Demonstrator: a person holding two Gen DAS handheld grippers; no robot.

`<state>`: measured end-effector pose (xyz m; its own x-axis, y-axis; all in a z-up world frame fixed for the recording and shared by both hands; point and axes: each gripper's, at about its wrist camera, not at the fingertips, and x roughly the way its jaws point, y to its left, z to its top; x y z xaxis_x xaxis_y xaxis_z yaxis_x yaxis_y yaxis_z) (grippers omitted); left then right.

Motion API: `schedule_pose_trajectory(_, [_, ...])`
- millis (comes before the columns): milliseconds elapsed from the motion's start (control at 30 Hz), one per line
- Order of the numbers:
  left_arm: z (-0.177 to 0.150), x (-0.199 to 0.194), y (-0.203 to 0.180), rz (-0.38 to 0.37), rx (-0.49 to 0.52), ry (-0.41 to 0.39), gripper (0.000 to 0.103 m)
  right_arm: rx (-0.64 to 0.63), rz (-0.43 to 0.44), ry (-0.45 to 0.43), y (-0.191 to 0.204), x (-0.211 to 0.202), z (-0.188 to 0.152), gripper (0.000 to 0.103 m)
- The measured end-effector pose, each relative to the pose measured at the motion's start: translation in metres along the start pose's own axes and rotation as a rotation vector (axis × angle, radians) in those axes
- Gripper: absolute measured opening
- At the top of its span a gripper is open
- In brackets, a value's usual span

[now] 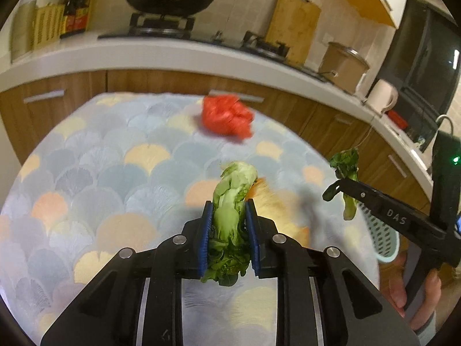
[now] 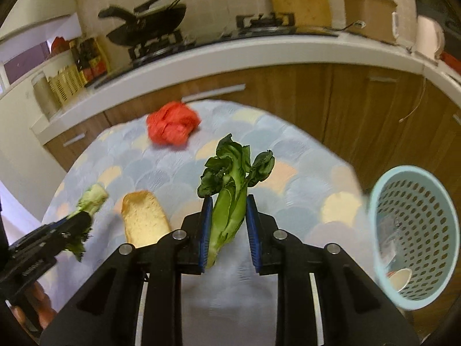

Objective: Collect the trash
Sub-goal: 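Carry both vegetable pieces over the basket and open both tools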

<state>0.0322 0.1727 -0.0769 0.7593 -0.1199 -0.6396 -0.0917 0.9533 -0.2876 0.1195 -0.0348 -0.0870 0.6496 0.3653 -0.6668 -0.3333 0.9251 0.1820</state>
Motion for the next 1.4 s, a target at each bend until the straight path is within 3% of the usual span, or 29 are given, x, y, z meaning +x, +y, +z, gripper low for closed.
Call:
schedule_pose_trajectory(300, [0.019,-0.011,-0.057,-0.106,0.074,-0.059,0.02,0.085,-0.04,-0.077,-0.052,-0.038,0.011,0.02])
schedule_pose_trajectory(533, [0.026,0.004,-0.113,-0.196,0.147,-0.051,0.02,0.133,-0.104,-0.106,-0.101,-0.061,0.009,0.02])
schedule_pose_trajectory(967, [0.017,0.056,-0.227,-0.334,0.286,0.039,0.02,0.304,-0.202,-0.119,-0.212,-0.092,-0.014,0.02])
schedule_pose_trajectory(1400, [-0.014,0.122,-0.31,-0.388,0.379,0.17,0.021,0.43,-0.247,-0.012,-0.284,-0.08,-0.046,0.022])
